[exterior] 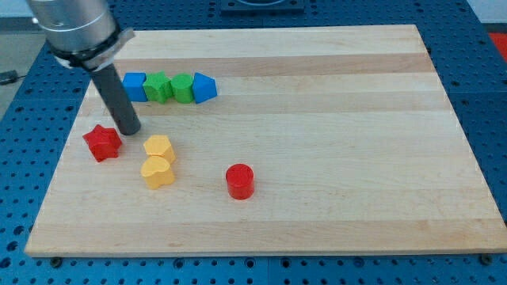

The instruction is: Push yellow hexagon into the red star

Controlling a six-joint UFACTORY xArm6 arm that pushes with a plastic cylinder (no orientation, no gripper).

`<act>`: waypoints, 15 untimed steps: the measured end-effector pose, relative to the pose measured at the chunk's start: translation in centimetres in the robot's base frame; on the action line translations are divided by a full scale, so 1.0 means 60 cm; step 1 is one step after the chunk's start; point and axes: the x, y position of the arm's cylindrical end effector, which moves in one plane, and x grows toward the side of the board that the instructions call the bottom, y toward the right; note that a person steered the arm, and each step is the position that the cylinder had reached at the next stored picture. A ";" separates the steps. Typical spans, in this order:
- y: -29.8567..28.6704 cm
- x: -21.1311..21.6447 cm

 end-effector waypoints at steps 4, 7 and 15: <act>0.163 0.093; 0.081 0.098; 0.027 0.082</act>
